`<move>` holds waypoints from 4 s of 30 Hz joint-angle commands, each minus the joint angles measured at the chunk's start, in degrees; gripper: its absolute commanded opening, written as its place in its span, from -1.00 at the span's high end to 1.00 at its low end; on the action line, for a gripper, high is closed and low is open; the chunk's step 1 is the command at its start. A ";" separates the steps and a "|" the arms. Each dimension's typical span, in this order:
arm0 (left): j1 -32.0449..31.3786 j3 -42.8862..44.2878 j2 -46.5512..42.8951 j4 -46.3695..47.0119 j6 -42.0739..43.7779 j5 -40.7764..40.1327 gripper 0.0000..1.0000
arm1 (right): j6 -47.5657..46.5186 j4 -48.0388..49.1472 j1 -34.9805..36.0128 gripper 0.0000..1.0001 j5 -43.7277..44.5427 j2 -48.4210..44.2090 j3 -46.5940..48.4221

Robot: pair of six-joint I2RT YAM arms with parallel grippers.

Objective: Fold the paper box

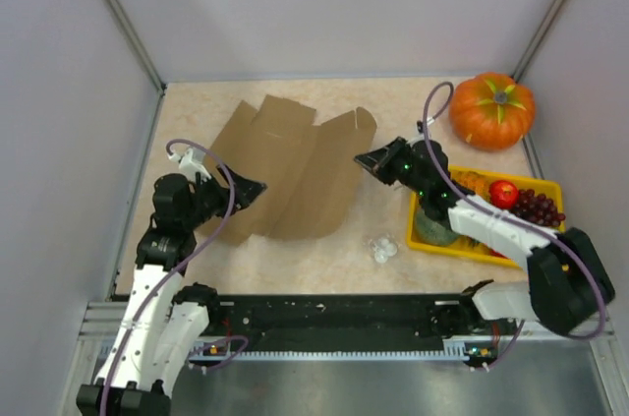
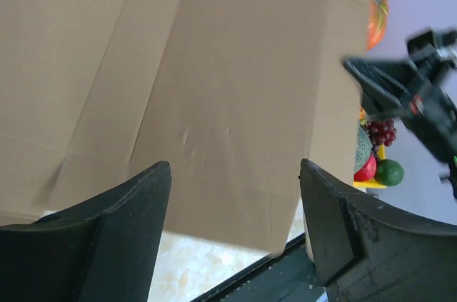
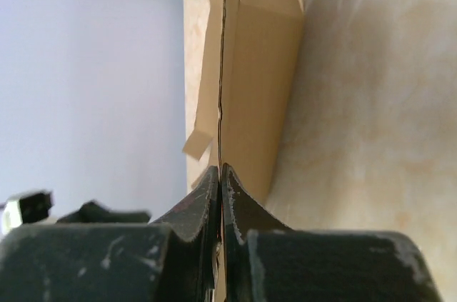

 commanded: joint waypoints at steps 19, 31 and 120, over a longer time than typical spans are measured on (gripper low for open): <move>-0.30 15.84 53.75 11.52 2.34 -5.25 -0.62 | 5.15 0.16 42.54 1.00 43.55 -6.86 -14.74; -3.28 33.85 78.98 14.17 -1.71 1.68 -0.53 | 0.49 13.75 42.98 0.89 34.51 -1.00 -16.78; 31.25 24.64 64.06 50.21 2.59 19.89 -0.48 | -11.99 28.63 -13.27 1.00 -44.43 35.41 43.96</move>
